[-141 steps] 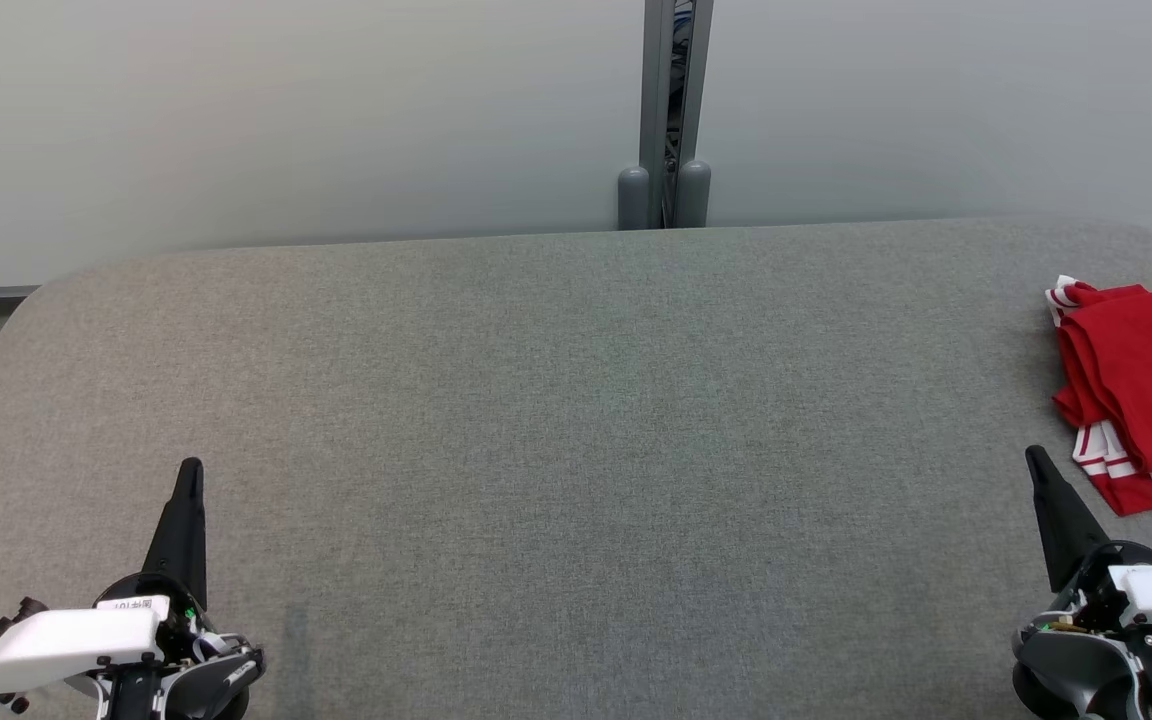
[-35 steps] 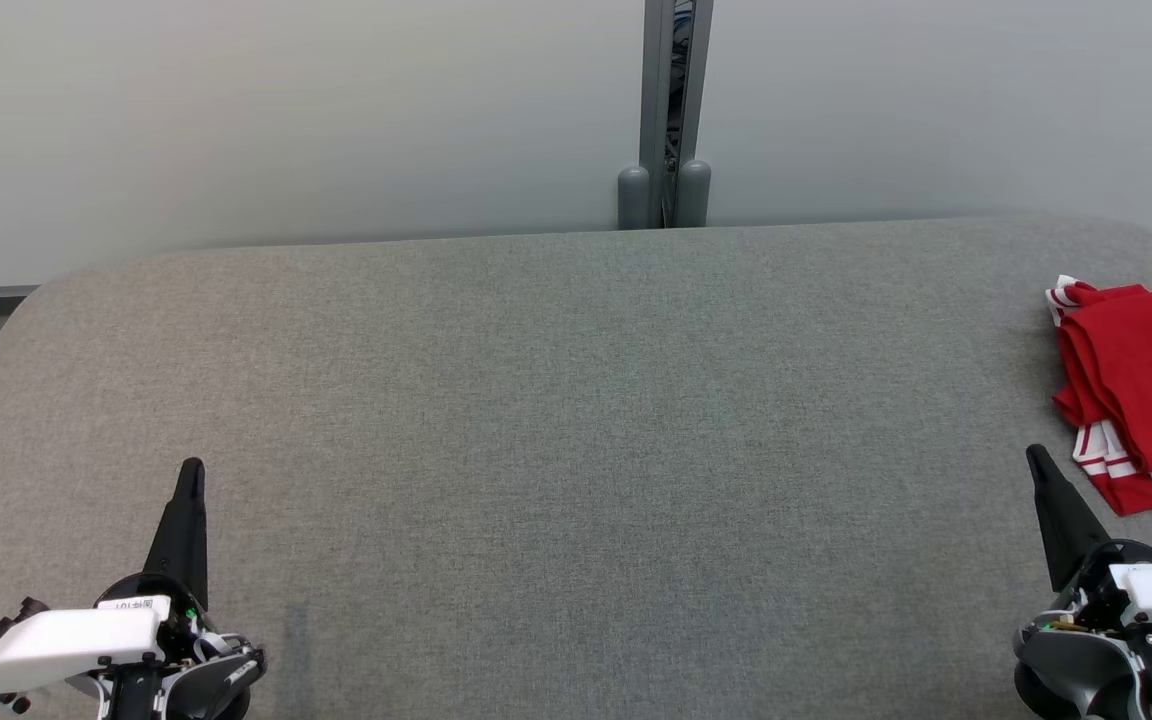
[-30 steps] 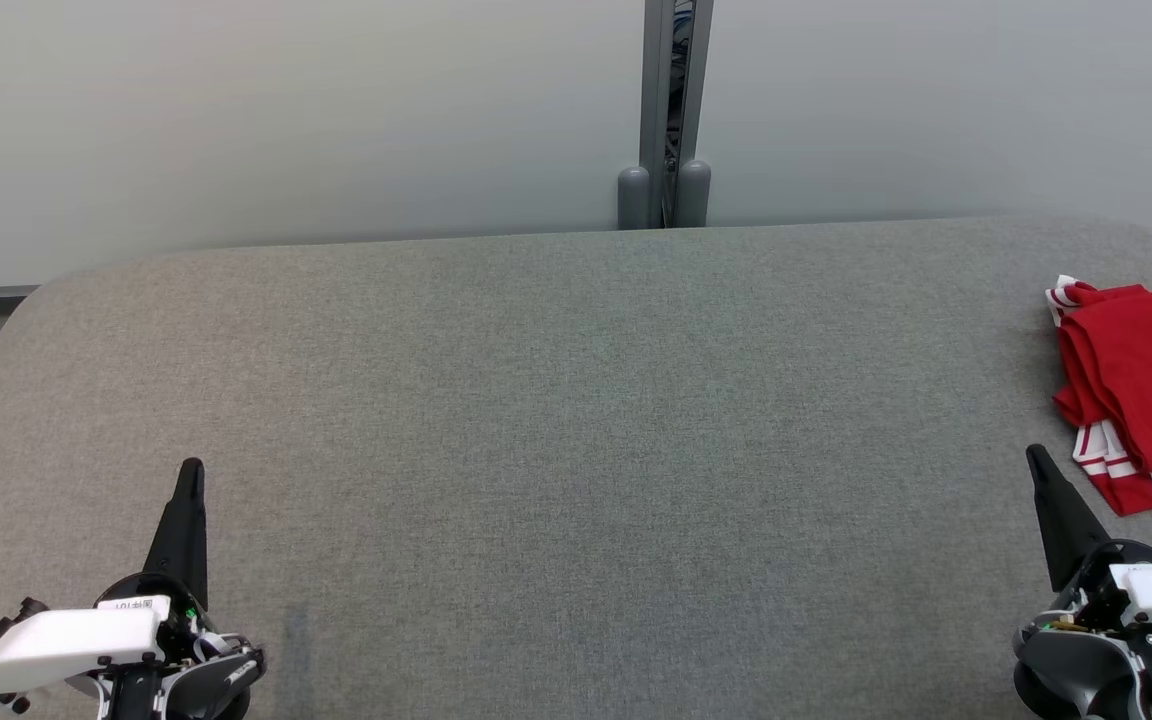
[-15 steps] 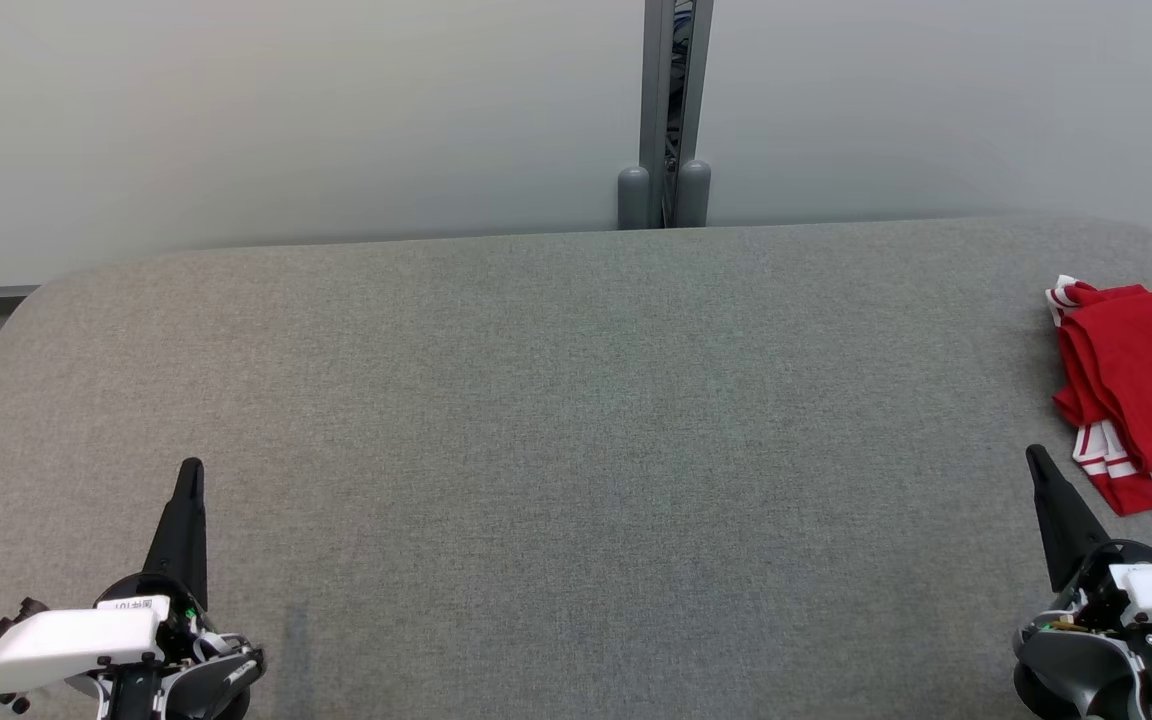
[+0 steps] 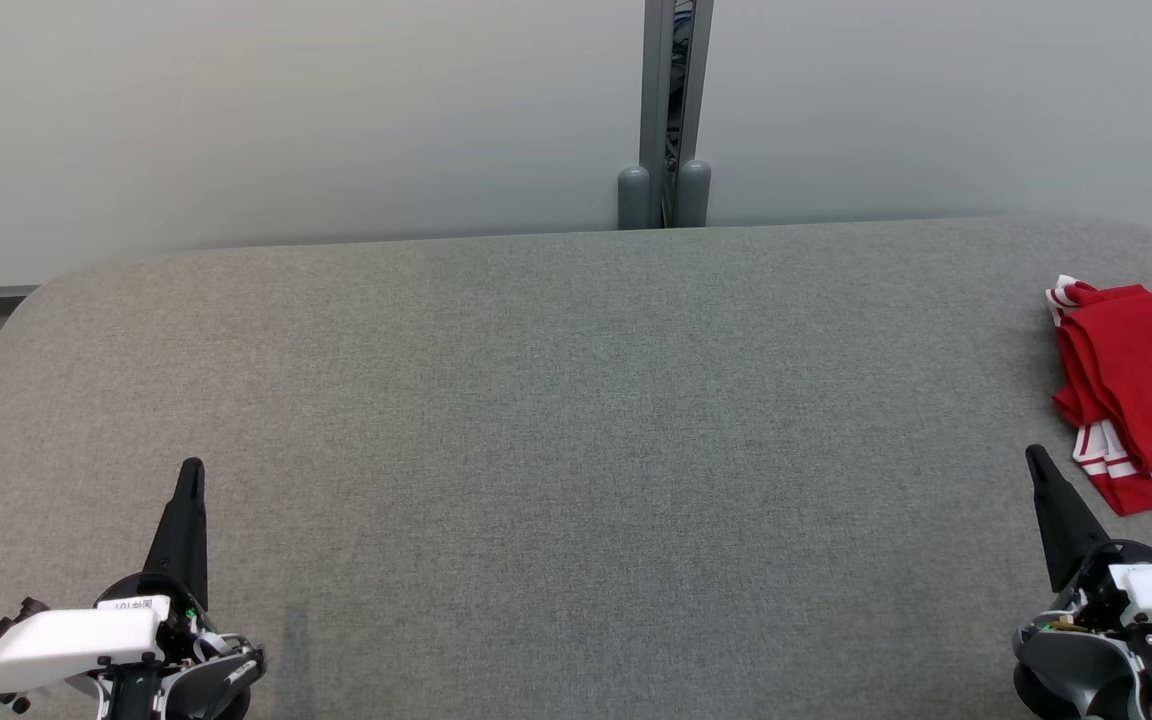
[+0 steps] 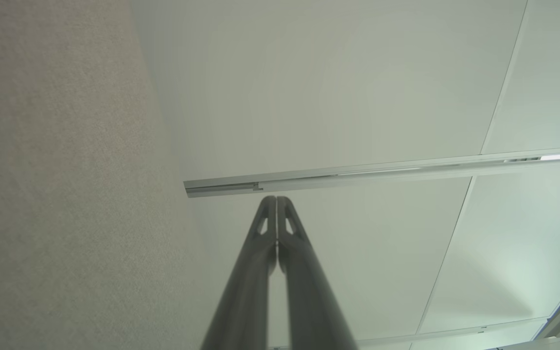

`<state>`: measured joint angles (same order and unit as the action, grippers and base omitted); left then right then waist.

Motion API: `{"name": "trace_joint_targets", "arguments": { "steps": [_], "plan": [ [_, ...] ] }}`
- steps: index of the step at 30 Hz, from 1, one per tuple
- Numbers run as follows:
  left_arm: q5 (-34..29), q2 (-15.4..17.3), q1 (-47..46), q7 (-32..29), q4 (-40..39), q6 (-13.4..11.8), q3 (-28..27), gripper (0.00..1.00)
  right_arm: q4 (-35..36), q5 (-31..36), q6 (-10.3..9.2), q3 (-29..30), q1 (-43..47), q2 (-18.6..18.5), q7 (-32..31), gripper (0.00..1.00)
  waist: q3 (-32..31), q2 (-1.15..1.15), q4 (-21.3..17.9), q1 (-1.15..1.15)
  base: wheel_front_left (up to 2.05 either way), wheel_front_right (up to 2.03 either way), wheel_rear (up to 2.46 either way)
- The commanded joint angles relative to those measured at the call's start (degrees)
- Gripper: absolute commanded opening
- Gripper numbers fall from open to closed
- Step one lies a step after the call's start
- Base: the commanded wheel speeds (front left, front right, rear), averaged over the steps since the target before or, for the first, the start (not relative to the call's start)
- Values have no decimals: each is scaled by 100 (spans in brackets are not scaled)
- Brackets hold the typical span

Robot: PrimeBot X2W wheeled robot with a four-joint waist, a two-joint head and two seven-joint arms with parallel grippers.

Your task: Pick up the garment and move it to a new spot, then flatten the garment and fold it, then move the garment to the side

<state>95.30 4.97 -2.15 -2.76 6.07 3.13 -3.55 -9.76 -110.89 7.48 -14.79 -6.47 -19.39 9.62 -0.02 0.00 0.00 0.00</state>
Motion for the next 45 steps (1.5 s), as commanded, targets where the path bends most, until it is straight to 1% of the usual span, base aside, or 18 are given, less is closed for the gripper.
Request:
{"name": "trace_joint_targets", "arguments": {
  "steps": [1,45],
  "plan": [
    [-41,19,-87,-13,-5,-6,-26,0,25,-14,2,10,-34,-42,37,0,0,0,0,0,0,0,0],
    [-73,-12,-89,-52,-6,-8,-64,0,33,-35,2,-11,-37,-58,43,0,0,0,0,0,0,0,0]
  ]
}}
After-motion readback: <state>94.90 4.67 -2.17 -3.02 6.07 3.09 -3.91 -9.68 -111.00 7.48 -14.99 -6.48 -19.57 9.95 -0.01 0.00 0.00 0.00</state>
